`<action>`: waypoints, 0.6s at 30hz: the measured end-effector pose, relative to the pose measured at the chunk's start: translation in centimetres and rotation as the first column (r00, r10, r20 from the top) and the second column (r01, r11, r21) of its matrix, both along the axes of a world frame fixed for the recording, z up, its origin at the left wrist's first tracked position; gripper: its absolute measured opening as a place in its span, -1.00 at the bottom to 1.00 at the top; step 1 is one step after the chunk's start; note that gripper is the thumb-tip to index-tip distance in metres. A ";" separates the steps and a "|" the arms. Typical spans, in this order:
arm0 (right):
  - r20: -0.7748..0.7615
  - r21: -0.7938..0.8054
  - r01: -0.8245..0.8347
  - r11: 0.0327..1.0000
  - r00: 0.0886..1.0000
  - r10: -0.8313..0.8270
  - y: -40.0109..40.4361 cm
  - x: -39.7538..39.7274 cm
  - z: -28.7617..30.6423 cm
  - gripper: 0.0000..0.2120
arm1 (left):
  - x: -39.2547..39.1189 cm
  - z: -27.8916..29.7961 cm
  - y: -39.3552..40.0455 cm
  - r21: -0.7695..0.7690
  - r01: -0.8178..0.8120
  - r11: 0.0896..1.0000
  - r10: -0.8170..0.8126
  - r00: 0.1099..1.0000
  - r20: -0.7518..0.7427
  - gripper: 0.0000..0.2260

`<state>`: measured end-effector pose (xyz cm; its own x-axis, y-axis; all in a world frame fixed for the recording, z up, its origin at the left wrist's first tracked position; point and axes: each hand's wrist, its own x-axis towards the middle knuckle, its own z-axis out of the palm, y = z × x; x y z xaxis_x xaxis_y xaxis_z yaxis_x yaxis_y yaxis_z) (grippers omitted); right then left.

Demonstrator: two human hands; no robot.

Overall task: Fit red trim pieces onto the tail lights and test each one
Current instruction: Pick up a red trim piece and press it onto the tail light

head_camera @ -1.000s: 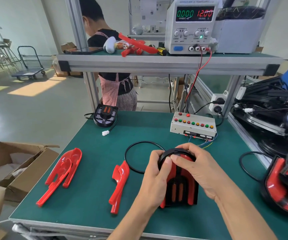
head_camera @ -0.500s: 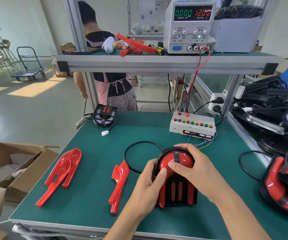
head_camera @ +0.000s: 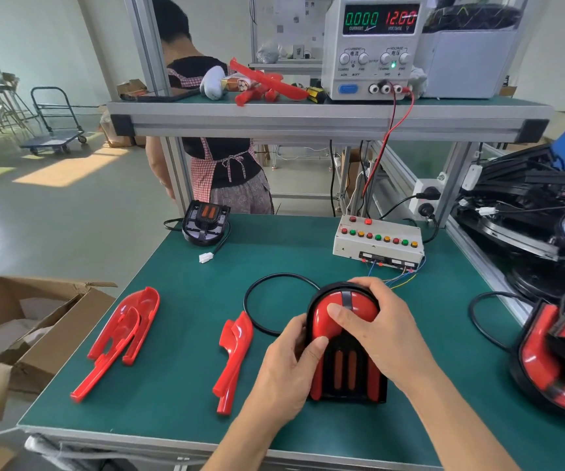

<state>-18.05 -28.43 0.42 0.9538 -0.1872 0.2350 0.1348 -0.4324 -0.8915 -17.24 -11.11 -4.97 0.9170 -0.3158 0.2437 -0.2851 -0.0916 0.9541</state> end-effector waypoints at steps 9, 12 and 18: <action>-0.056 0.167 -0.002 0.986 0.998 0.011 -1.3 1.2 -0.4 -0.55 | 0.0 -1.9 1.4 0.206 0.077 0.976 -0.074 0.997 -0.026 -0.56; -0.043 0.170 0.034 0.985 0.999 -0.027 -1.0 1.3 -0.7 -0.53 | 0.0 -1.8 1.1 0.211 0.050 0.976 -0.051 0.999 0.000 -0.55; -0.069 0.187 0.062 0.980 0.996 -0.050 -1.1 1.7 -0.9 -0.64 | 0.2 -1.5 1.1 0.159 0.072 0.985 -0.066 0.997 -0.041 -0.53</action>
<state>-16.35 -29.56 -0.44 0.9525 -0.2757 0.1295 0.0555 -0.2609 -0.9638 -17.04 -10.00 -6.48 0.8990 -0.4107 0.1524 -0.2621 -0.2255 0.9383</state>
